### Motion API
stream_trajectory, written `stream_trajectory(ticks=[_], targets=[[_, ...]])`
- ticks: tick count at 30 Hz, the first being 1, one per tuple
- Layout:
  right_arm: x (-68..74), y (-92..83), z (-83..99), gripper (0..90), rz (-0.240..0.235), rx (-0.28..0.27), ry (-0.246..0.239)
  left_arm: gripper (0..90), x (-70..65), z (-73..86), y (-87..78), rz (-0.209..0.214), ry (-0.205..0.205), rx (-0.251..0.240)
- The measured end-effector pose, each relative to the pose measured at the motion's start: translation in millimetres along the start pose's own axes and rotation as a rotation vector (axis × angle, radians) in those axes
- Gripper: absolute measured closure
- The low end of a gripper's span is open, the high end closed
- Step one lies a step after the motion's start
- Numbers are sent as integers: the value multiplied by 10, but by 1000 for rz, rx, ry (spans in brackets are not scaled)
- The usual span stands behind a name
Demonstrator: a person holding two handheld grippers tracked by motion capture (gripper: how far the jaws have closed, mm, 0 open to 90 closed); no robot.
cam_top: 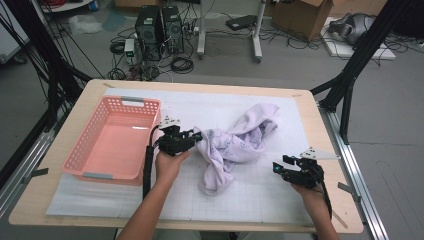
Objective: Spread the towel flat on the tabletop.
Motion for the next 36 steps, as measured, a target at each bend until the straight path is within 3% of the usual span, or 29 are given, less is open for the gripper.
stream_trajectory(ticks=[4, 8, 11, 14, 17, 19, 20, 21, 22, 25, 29, 31, 36], targets=[[121, 111, 54, 572, -51, 53, -33, 459, -182, 36, -179, 72, 6, -21], [311, 214, 75, 644, -106, 95, -88, 449, -298, 69, -329, 84, 65, -29], [440, 304, 91, 627, -142, 121, -119, 424, -396, 105, -312, 124, 75, -16], [574, 433, 80, 550, -160, 144, -124, 381, -489, 185, -144, 159, 73, 53], [692, 603, -11, 520, -148, 144, -149, 375, -523, 268, 41, 144, 78, 114], [748, 723, -93, 546, -137, 139, -164, 450, -501, 323, 124, 127, 74, 158], [770, 776, -129, 631, -132, 141, -178, 579, -476, 342, 143, 121, 78, 167], [792, 823, -163, 772, -129, 141, -195, 728, -441, 348, 144, 108, 88, 167], [818, 851, -187, 870, -143, 147, -220, 817, -391, 341, 134, 74, 92, 162], [826, 907, -320, 873, -127, 120, -222, 847, -203, 302, 49, -21, 110, 148], [783, 934, -564, 872, -121, 58, -183, 849, -41, 264, -36, -102, 134, 129], [742, 957, -693, 872, -112, 16, -160, 849, 43, 254, -65, -133, 127, 114], [582, 1036, -945, 875, -14, -104, -136, 850, 157, 271, -83, -172, 139, 111]])
Point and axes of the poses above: each handheld gripper's, and its own axes: y roughly forward along the jaws, z roughly out of its underside, x roughly to its left, the point moved 7 cm from there along y, roughly forward along the jaws, and after that the axes turned 13 degrees about y, right-handed, at the moved point
